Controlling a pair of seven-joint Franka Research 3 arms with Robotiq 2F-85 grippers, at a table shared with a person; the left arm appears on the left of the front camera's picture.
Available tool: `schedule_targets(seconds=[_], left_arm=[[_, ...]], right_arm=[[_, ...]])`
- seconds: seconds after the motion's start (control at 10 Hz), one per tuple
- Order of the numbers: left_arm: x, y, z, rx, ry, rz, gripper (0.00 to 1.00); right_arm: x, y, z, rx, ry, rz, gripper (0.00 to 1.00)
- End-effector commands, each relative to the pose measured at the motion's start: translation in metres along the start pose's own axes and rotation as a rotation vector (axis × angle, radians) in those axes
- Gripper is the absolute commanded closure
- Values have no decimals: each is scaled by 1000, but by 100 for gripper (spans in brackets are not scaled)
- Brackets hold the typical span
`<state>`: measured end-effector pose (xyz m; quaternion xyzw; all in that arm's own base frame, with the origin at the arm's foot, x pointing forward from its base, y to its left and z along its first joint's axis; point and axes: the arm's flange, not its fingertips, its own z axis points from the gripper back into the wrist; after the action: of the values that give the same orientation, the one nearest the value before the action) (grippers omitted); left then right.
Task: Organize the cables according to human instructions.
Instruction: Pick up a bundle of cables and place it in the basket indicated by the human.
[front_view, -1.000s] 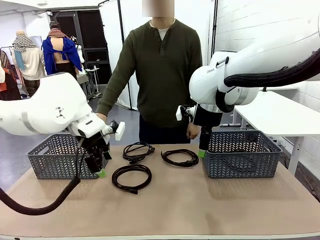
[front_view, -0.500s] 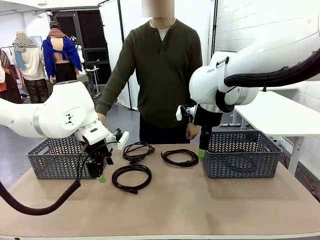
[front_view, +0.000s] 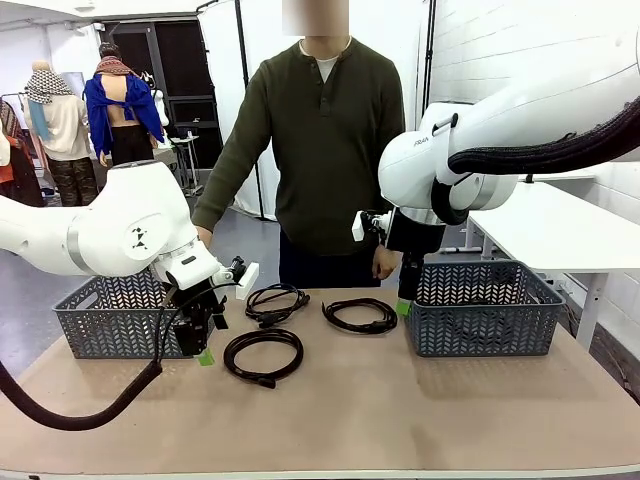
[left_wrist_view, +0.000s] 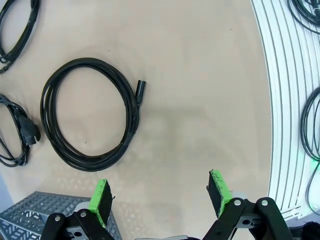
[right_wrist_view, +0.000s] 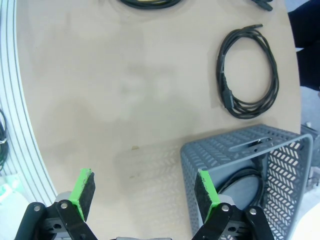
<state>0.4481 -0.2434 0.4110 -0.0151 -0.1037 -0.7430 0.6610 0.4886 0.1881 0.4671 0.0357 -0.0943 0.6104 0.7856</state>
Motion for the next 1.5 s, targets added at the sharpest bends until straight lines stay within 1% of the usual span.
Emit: schedule_targets(seconds=[0.0,0.1,0.3,0.5,0.8,1.1,1.4], left_arm=[[4,5,-1,10,52,-35,0],[8,10,-4,13,65,-71,0],[14,22,-16,-30,82,-112,0],[20,34,-22,-62,97,-129,0],[20,48,-41,-137,123,-150,0],[22,60,-56,-130,137,-173,0],[19,62,-72,-121,123,-167,0]], right_arm=[[0,0,-1,0,1,-5,0],[0,0,-1,0,1,-5,0],[0,0,-1,0,1,-5,0],[0,0,-1,0,1,-5,0],[0,0,-1,0,1,-5,0],[0,0,-1,0,1,-5,0],[0,0,-1,0,1,-5,0]])
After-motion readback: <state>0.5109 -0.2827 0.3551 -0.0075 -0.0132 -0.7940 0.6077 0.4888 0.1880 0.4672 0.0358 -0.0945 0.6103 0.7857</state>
